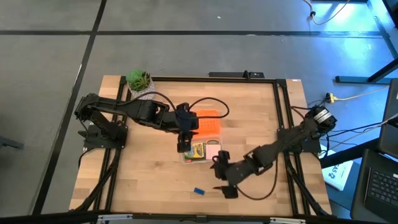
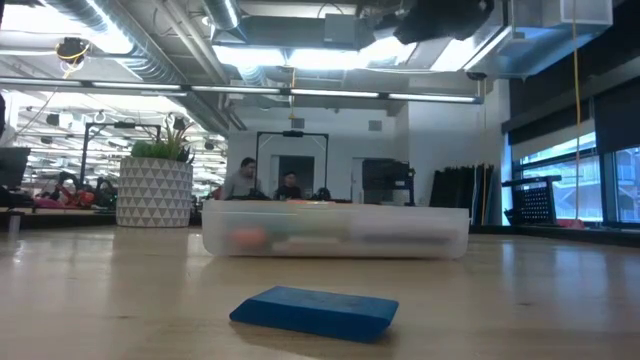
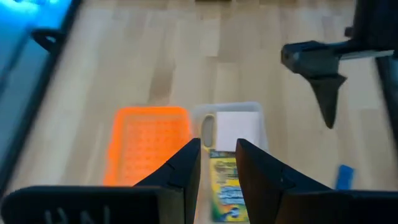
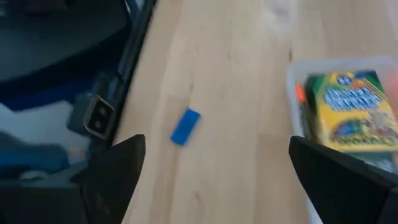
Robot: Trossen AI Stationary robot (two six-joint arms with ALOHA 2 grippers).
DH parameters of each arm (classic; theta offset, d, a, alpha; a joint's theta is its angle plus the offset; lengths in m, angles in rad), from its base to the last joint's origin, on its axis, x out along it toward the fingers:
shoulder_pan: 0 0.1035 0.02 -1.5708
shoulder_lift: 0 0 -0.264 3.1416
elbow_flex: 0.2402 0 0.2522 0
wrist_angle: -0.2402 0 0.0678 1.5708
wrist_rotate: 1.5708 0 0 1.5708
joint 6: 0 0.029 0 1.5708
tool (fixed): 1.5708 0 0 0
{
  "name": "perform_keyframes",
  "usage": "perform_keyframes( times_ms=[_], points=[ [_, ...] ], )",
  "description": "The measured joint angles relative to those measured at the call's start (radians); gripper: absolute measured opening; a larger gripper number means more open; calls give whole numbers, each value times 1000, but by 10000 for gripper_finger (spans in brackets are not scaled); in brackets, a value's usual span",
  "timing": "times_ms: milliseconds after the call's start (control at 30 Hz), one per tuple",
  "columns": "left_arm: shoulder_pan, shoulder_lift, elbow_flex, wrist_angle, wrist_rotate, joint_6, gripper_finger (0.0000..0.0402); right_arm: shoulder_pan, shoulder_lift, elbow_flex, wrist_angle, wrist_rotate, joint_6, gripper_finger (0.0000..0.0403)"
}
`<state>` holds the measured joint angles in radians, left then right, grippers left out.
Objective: Pack school essentials
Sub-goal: Put the blue eraser into the supply box
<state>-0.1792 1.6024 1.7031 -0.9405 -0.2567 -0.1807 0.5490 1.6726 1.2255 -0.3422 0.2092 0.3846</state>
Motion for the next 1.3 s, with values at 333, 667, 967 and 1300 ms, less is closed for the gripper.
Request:
perform_keyframes(
  times_ms=[333,667,967,1300],
  points=[
    [-146,0,0,-9,90,-38,94,58,157,0,226,146,41,396],
    [-293,0,0,-9,25,-158,94,58,354,-1,405,148,58,396],
    [-344,0,0,-18,-75,-158,94,58,450,-1,482,111,48,396],
    [-343,0,0,-17,-77,-153,94,58,483,0,493,127,21,396]
  ],
)
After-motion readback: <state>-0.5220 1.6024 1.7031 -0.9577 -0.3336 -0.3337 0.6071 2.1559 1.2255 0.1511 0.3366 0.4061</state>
